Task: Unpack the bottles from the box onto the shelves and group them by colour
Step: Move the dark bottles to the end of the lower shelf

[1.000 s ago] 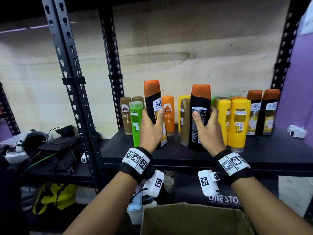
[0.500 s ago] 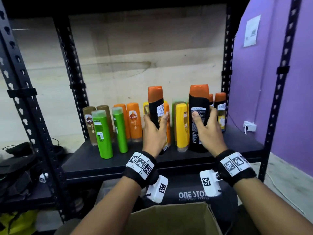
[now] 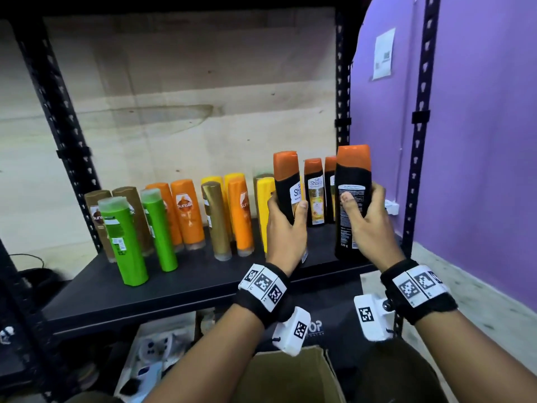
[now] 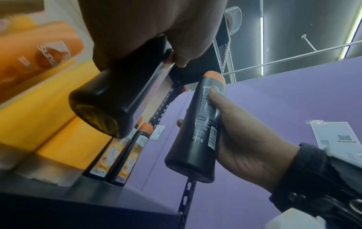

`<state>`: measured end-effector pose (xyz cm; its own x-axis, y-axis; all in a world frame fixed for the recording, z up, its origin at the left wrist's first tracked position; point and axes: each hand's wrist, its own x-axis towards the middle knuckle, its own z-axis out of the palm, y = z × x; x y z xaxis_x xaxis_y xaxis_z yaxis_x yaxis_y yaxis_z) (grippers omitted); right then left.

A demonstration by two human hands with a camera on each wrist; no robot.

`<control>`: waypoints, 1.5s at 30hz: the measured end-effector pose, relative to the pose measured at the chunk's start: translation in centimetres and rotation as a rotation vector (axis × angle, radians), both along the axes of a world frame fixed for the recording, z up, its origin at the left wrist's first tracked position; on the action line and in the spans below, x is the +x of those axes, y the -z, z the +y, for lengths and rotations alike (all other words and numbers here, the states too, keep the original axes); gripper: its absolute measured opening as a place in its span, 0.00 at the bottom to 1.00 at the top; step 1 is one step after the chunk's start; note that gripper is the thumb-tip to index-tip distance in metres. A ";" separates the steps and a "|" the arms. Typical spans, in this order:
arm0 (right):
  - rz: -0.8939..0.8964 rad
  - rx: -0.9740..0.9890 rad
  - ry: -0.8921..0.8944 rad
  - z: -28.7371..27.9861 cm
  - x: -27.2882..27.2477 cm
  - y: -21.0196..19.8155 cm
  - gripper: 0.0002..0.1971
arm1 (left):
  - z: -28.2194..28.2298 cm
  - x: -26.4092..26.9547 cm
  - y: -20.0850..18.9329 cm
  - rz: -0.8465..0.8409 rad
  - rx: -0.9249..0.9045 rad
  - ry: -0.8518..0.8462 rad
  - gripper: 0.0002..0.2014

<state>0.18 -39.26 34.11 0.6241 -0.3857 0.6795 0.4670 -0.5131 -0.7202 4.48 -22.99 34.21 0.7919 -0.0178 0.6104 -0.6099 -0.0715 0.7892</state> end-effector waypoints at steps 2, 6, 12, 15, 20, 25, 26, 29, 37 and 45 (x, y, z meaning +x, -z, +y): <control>0.010 0.020 0.005 -1.1 -0.2 0.5 0.22 | -1.5 0.1 0.4 0.005 0.005 0.023 0.22; 0.037 0.026 0.051 -3.6 -0.3 1.5 0.21 | -4.2 0.4 1.1 0.002 0.008 0.053 0.19; 0.063 0.035 0.068 -6.7 0.8 2.8 0.20 | -7.6 1.4 2.2 0.019 0.004 0.079 0.22; 0.068 0.049 0.048 -7.6 1.7 3.6 0.21 | -8.6 2.2 2.6 0.023 0.008 0.088 0.21; 0.086 0.054 0.048 -8.9 3.7 4.5 0.20 | -10.3 4.3 3.3 0.037 0.026 0.091 0.26; 0.117 0.041 0.049 -9.7 5.7 4.9 0.22 | -11.9 6.3 4.2 0.058 0.057 0.082 0.28; 0.125 0.044 0.047 -9.8 6.1 5.0 0.23 | -12.2 6.6 4.4 0.063 0.055 0.078 0.28; 0.130 0.063 0.026 -10.0 7.3 5.0 0.26 | -13.1 7.6 4.9 0.074 0.041 0.076 0.29; 0.076 0.075 0.038 -11.3 9.9 5.4 0.27 | -14.4 10.0 6.1 0.037 0.001 0.079 0.29; 0.018 0.129 0.050 -11.5 11.8 6.2 0.22 | -14.6 11.2 7.0 -0.013 -0.004 0.120 0.30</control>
